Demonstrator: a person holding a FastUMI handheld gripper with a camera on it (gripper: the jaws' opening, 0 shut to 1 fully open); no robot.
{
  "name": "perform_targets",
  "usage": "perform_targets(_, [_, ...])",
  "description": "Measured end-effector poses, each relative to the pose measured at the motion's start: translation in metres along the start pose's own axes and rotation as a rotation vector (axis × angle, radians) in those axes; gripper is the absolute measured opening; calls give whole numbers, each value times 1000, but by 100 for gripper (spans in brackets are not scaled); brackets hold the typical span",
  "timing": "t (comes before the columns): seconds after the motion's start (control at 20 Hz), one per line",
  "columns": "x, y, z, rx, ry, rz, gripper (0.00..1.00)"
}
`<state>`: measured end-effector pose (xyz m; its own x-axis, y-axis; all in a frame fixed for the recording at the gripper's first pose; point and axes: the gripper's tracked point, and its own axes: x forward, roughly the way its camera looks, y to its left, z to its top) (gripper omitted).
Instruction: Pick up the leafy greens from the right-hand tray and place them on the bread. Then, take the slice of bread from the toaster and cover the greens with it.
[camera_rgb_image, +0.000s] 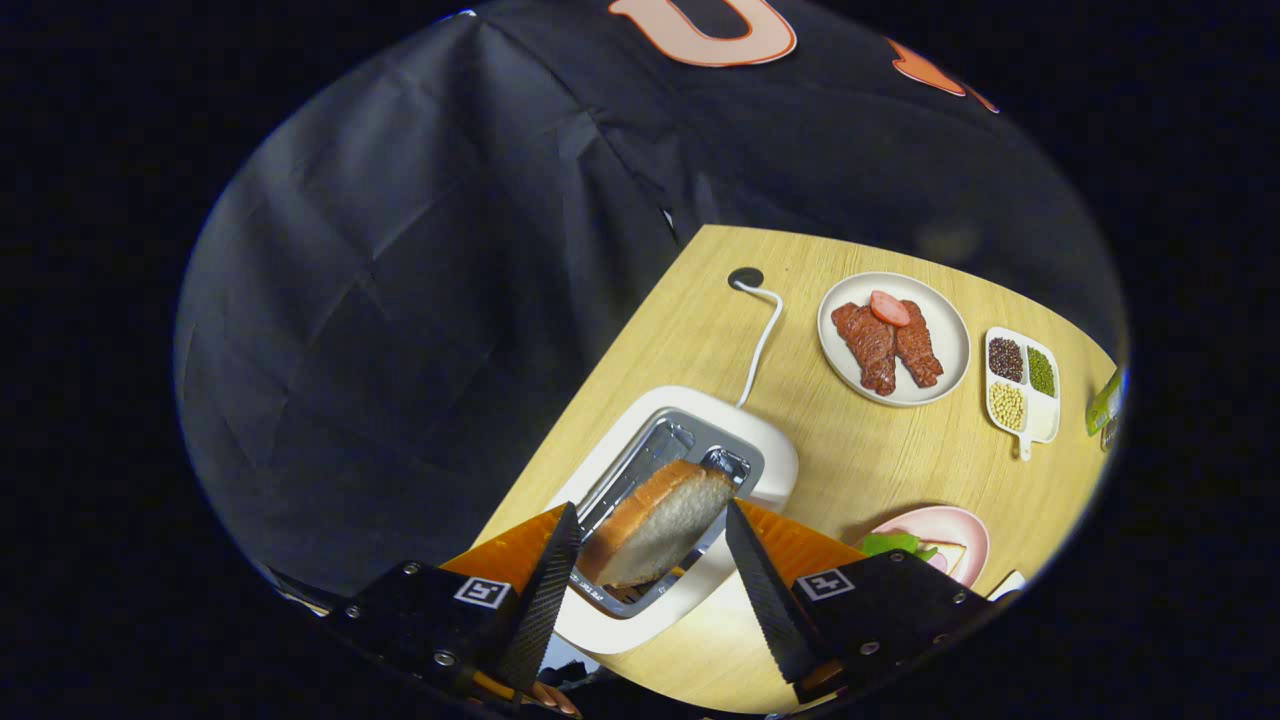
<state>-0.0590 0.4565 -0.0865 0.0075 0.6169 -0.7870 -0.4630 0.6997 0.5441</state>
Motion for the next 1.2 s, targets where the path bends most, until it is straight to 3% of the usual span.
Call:
perform_targets(0.2, [1,-5,-3,-38,1,-55,76])
perform_targets(0.45, [-5,-9,-5,-46,-6,-69,27])
perform_targets(0.55, [-12,-8,-3,-29,-29,-49,18])
perform_targets(0.7, [-26,-3,2,-20,-80,-6,14])
perform_targets(1.2, [-96,-6,11,4,-270,143,14])
